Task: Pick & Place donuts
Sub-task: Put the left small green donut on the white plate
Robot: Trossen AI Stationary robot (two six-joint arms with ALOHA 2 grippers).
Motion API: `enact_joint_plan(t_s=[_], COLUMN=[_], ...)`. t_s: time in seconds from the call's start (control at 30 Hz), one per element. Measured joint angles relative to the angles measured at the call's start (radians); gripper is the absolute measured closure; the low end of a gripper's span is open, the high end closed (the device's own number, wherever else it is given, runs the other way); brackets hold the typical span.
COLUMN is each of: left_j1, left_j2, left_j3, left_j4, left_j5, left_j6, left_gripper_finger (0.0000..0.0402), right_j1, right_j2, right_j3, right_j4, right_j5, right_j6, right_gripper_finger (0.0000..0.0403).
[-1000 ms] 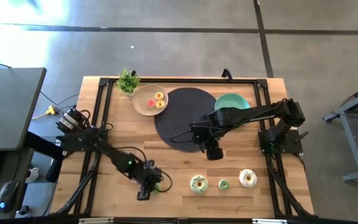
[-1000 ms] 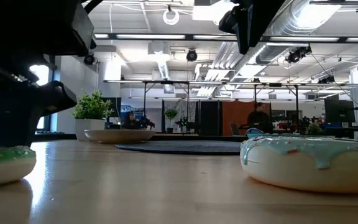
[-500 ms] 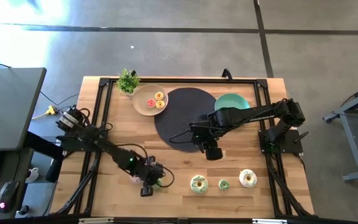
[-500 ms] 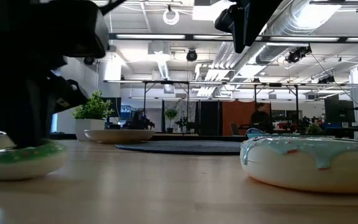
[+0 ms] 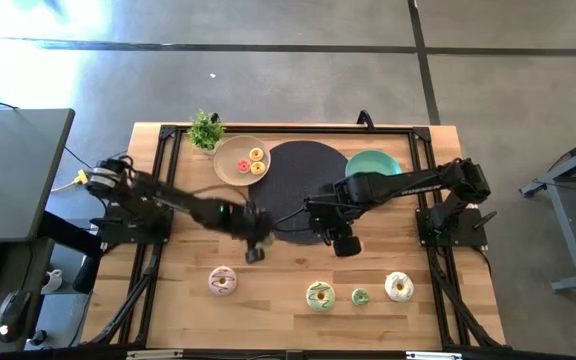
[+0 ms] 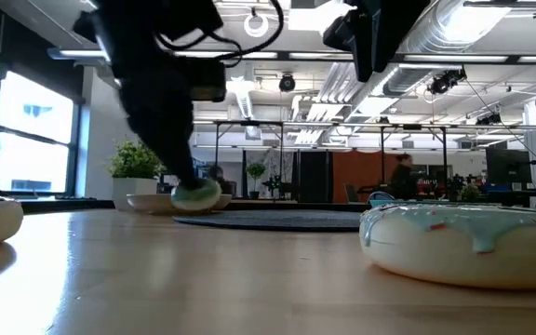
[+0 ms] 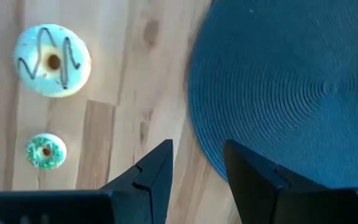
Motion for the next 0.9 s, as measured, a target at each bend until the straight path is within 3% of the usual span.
enact_joint_plan(t_s=[0.3, 0.47, 0.67, 0.9], left_j1=[0.354, 0.512, 0.658, 0.735], left_j2=[-0.124, -0.151, -0.151, -0.151], left_j3=[-0.002, 0.000, 0.000, 0.000], left_j4=[-0.156, -0.190, -0.261, -0.286], left_j5=[-0.034, 0.001, -0.007, 0.034], left_j6=[0.133, 0.177, 0.177, 0.229], left_gripper_finger=[0.0397, 0.0397, 0.0397, 0.0396], right_j1=[-0.038, -0.067, -0.104, -0.141], right_j2=[0.001, 0.001, 0.001, 0.001], right_j3=[0.000, 0.000, 0.000, 0.000], right_j4=[-0.091, -0.089, -0.083, -0.075], right_j5=[0.020, 0.020, 0.021, 0.016], right_j6=[0.007, -0.019, -0.032, -0.050], right_gripper_finger=[0.0263, 0.0263, 0.0263, 0.0263])
